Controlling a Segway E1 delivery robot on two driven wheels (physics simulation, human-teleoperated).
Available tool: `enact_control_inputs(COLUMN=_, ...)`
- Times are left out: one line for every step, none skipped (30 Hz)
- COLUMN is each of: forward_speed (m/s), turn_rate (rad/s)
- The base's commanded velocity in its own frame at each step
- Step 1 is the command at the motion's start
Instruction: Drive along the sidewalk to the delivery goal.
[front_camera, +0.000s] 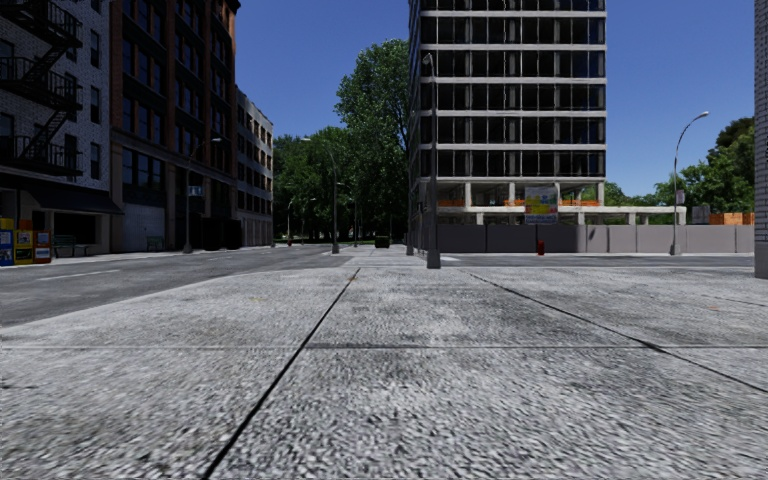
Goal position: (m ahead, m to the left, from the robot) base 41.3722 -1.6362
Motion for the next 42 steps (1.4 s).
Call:
enact_control_inputs(forward_speed=2.0, turn_rate=0.0)
enact_control_inputs(forward_speed=2.0, turn_rate=0.0)
enact_control_inputs(forward_speed=2.0, turn_rate=0.0)
enact_control_inputs(forward_speed=2.0, turn_rate=0.0)
enact_control_inputs(forward_speed=2.0, turn_rate=0.0)
enact_control_inputs(forward_speed=2.0, turn_rate=0.0)
enact_control_inputs(forward_speed=2.0, turn_rate=0.0)
enact_control_inputs(forward_speed=2.0, turn_rate=0.0)
enact_control_inputs(forward_speed=2.0, turn_rate=0.0)
enact_control_inputs(forward_speed=2.0, turn_rate=0.0)
enact_control_inputs(forward_speed=2.0, turn_rate=0.0)
enact_control_inputs(forward_speed=2.0, turn_rate=0.0)
enact_control_inputs(forward_speed=2.0, turn_rate=0.0)
enact_control_inputs(forward_speed=2.0, turn_rate=0.0)
enact_control_inputs(forward_speed=2.0, turn_rate=0.0)
enact_control_inputs(forward_speed=2.0, turn_rate=0.0)
enact_control_inputs(forward_speed=2.0, turn_rate=0.0)
enact_control_inputs(forward_speed=2.0, turn_rate=0.0)
enact_control_inputs(forward_speed=2.0, turn_rate=0.0)
enact_control_inputs(forward_speed=2.0, turn_rate=0.0)
enact_control_inputs(forward_speed=2.0, turn_rate=0.0)
enact_control_inputs(forward_speed=2.0, turn_rate=0.0)
enact_control_inputs(forward_speed=2.0, turn_rate=0.0)
enact_control_inputs(forward_speed=2.0, turn_rate=0.0)
enact_control_inputs(forward_speed=2.0, turn_rate=0.0)
enact_control_inputs(forward_speed=2.0, turn_rate=0.0)
enact_control_inputs(forward_speed=2.0, turn_rate=0.0)
enact_control_inputs(forward_speed=2.0, turn_rate=0.0)
enact_control_inputs(forward_speed=2.0, turn_rate=0.0)
enact_control_inputs(forward_speed=2.0, turn_rate=0.0)
enact_control_inputs(forward_speed=2.0, turn_rate=0.0)
enact_control_inputs(forward_speed=2.0, turn_rate=0.0)
enact_control_inputs(forward_speed=2.0, turn_rate=0.0)
enact_control_inputs(forward_speed=2.0, turn_rate=0.0)
enact_control_inputs(forward_speed=2.0, turn_rate=0.0)
enact_control_inputs(forward_speed=2.0, turn_rate=0.0)
enact_control_inputs(forward_speed=2.0, turn_rate=0.0)
enact_control_inputs(forward_speed=2.0, turn_rate=0.0)
enact_control_inputs(forward_speed=2.0, turn_rate=0.0)
enact_control_inputs(forward_speed=2.0, turn_rate=0.0)
enact_control_inputs(forward_speed=2.0, turn_rate=0.0)
enact_control_inputs(forward_speed=2.0, turn_rate=0.0)
